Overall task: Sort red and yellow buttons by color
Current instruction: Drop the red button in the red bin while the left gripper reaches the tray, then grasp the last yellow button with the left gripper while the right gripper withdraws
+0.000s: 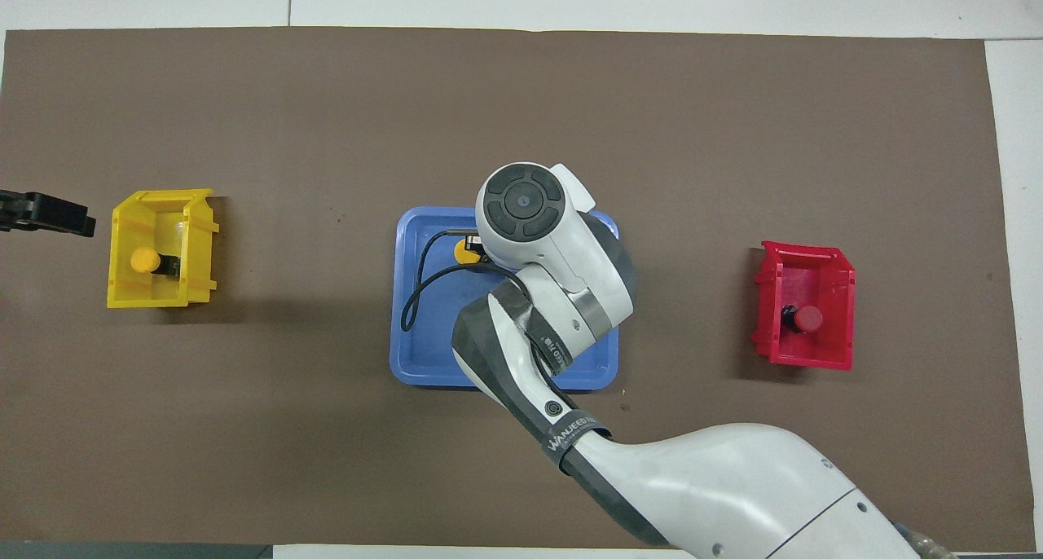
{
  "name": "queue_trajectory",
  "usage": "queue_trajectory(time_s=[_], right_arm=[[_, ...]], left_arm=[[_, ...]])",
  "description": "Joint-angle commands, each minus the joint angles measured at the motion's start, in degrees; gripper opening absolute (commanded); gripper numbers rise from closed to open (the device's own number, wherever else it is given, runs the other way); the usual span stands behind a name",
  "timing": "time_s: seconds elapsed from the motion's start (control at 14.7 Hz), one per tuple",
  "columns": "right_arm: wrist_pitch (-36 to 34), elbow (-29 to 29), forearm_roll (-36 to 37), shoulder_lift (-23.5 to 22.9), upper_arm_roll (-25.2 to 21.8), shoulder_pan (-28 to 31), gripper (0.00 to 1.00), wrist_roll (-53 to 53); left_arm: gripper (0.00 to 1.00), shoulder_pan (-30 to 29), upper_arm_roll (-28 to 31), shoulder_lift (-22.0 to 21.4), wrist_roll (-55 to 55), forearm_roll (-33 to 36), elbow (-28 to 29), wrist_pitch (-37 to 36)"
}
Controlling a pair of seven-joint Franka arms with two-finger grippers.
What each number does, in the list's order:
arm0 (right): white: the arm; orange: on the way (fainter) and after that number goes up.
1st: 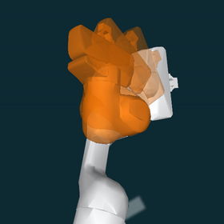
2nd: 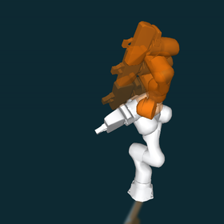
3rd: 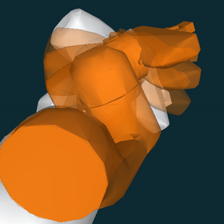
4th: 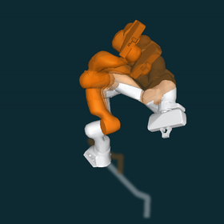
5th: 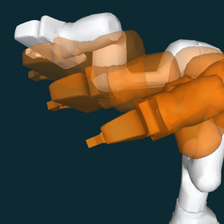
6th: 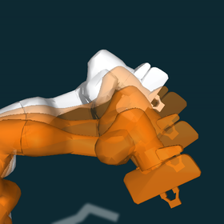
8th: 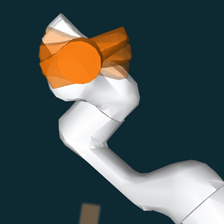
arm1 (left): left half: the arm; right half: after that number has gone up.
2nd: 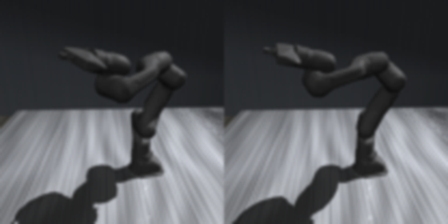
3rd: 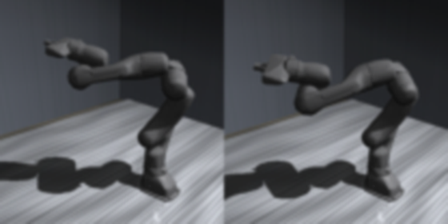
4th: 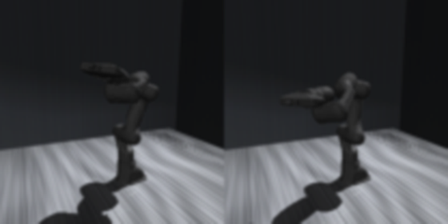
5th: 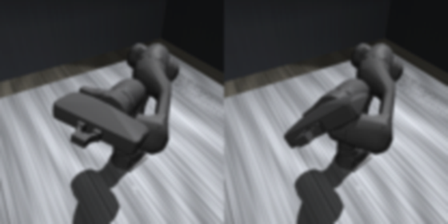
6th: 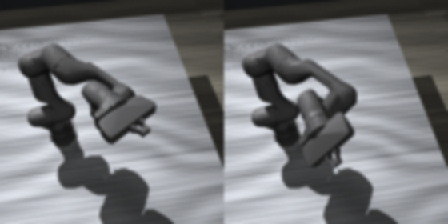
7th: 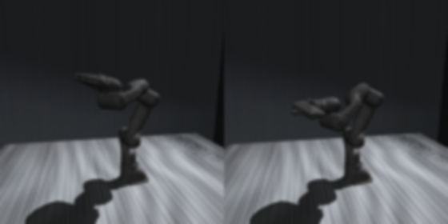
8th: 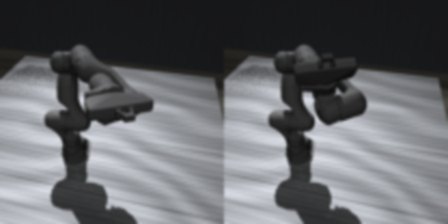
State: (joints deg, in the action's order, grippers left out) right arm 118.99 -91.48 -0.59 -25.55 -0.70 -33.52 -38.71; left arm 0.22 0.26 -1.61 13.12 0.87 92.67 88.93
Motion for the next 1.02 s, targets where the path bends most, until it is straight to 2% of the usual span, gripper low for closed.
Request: queue_trajectory(time_s=[0.0,0.07,0.14,0.2,0.27,0.34,0.48,0.68,0.95], right_arm=[[-9.3,-3.5,-0.8,11.3,0.6,7.2,0.22,9.6],[-10.7,-8.1,-1.1,16.4,0.6,10.7,0.22,13.6],[-10.4,-13.9,-1.3,21.6,0.6,14.0,0.22,19.5],[-9.4,-19.6,-2.1,26.6,0.6,17.6,0.22,25.9],[-7.6,-25.5,-3.8,30.7,0.5,22.1,0.23,32.5],[-6.2,-29.2,-4.6,32.6,0.5,25.8,0.23,38.3],[-2.6,-32.9,-4.6,33.9,0.4,31.6,0.23,46.9],[-0.8,-33.6,-4.6,33.8,0.4,35.8,0.22,51.4],[4.2,-35.0,-4.6,31.0,0.4,36.2,0.22,51.5]], left_arm=[[1.00,2.7,0.2,0.8,0.5,1.0,-4.2,-5.2],[1.00,3.1,-0.2,0.2,-0.4,0.8,-3.2,-3.5],[1.00,3.5,-0.6,-0.9,-2.2,0.7,0.3,1.5],[1.00,6.2,-0.9,-2.7,-7.4,0.7,6.8,8.9],[1.00,9.7,-0.9,-2.6,-13.1,0.7,10.8,14.2],[1.00,12.1,-1.0,-1.2,-17.1,0.7,12.5,18.1],[1.00,17.4,-1.0,4.1,-23.7,0.4,12.5,22.6],[1.00,26.5,-0.9,11.6,-37.8,0.4,11.2,29.8],[1.00,33.3,-1.0,16.5,-49.0,0.3,11.2,36.3]])
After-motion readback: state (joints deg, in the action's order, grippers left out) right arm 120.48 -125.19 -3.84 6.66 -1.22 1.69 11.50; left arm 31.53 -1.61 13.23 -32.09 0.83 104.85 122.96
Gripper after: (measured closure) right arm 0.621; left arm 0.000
